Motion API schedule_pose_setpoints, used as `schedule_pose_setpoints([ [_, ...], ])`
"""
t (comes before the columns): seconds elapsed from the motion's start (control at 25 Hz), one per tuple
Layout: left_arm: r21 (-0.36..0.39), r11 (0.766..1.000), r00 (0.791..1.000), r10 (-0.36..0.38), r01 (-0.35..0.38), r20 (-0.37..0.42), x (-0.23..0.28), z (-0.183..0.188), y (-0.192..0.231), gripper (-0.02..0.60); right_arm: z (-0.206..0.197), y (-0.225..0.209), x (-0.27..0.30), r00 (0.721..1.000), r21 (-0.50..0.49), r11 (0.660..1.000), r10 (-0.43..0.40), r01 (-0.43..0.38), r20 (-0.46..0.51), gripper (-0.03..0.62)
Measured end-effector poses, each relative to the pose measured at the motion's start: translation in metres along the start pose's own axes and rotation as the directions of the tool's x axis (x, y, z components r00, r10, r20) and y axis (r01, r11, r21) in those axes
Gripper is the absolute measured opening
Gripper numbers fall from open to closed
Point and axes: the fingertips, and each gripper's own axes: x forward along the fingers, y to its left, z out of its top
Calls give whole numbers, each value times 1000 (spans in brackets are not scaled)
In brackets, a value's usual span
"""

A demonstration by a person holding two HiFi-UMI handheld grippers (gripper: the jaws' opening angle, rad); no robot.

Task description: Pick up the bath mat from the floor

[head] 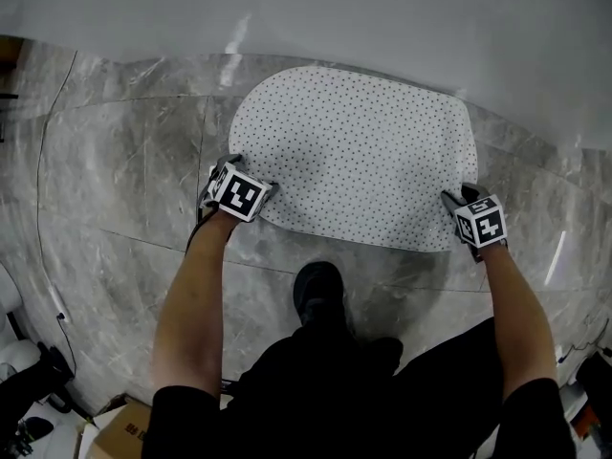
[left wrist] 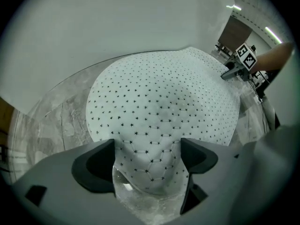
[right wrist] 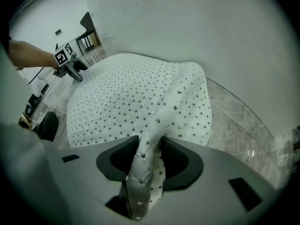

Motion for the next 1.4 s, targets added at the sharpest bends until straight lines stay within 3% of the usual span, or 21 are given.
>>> schedule_pose_setpoints([
  [0.16,33,999,1000,-29,29,-7,-9,10,-15,380,2,0,0,1000,-4,1000,3,-3,0,164],
  [0.32,18,999,999,-31,30,31,-13,18,-25,280,1,0,0,1000,-2,1000,-3,3,11,164],
  [0.36,1,1000,999,-25,25,48,-13,20,-24,255,1,0,0,1000,-1,1000,-5,5,14,164],
  [0.44,-68,997,996,-19,25,85,-14,22,-23,143,2,1,0,1000,4,1000,-9,9,16,163],
  [0.48,-104,994,995,-21,31,99,-14,22,-22,122,2,2,0,1000,6,1000,-10,10,17,159],
  [0.56,-134,990,994,-22,36,108,-16,21,-22,115,2,4,1,1000,2,1000,-9,9,18,149],
  [0.68,-122,992,994,-20,33,105,-19,23,-22,109,2,5,1,1000,-52,998,-22,22,6,148],
  [0.92,-169,986,989,22,2,144,-34,26,-14,78,7,13,0,1000,-136,991,-13,10,-20,90],
  [1.4,-265,964,980,31,23,197,-54,34,-20,40,18,24,-17,998,-151,987,52,-46,38,58],
])
